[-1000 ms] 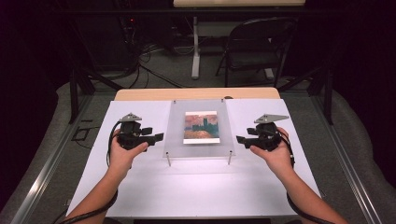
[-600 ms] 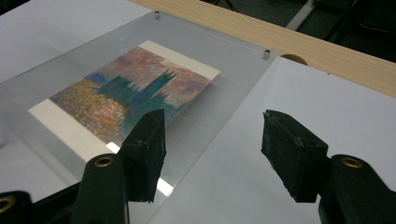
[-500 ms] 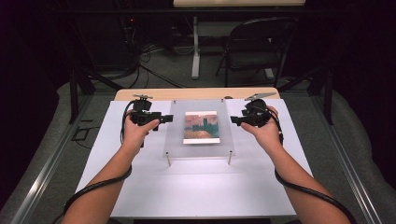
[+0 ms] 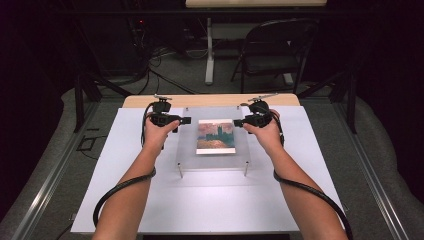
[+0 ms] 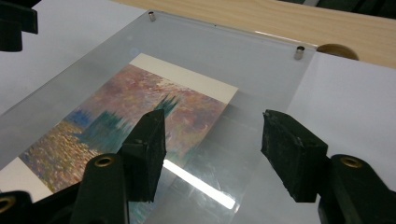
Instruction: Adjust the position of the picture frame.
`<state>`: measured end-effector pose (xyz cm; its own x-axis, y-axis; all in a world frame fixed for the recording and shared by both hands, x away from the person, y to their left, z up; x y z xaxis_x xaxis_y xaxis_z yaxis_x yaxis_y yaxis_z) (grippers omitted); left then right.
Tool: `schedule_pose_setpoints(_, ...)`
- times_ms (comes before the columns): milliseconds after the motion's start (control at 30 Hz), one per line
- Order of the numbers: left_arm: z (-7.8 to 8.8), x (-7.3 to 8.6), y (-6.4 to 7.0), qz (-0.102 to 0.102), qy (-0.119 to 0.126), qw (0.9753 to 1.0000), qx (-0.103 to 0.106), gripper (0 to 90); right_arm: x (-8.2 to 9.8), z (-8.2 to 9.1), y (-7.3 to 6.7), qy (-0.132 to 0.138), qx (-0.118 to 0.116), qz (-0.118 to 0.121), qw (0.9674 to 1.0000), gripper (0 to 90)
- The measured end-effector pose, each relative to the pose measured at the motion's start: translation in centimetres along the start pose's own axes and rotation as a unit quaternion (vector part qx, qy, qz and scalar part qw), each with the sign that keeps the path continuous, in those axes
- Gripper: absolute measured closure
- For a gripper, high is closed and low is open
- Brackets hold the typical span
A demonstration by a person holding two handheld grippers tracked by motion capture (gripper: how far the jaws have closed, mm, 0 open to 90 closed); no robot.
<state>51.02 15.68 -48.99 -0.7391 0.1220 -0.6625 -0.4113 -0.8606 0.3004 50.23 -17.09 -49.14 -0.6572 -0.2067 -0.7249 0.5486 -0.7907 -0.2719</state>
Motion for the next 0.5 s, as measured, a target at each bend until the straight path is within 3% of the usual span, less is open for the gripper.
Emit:
schedule_pose_setpoints(300, -1.6, 0.8, -0.5, 0.019, -0.014, 0.9997, -0.012, 35.5, 1.0, -2.2, 0.9, -0.015, 0.006, -0.021, 0.9996, 39.9)
schedule_pose_setpoints(500, -2.2, 1.3, -0.7, 0.024, -0.024, 0.9994, -0.001, 39.1, 1.5, -2.4, 1.4, -0.018, 0.005, -0.037, 0.9991, 40.0)
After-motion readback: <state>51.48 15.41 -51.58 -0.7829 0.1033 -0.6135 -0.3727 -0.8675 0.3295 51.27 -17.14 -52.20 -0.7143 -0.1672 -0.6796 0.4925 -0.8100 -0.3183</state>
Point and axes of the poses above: each handheld gripper's, and its own axes: z roughly backward along the jaws, x roughly out of its underside, y roughly to its right, the point moved 1 cm from there along -z, roughly forward along the jaws, and after that the axes turned 5 degrees about -x, right-handed, at the moved point
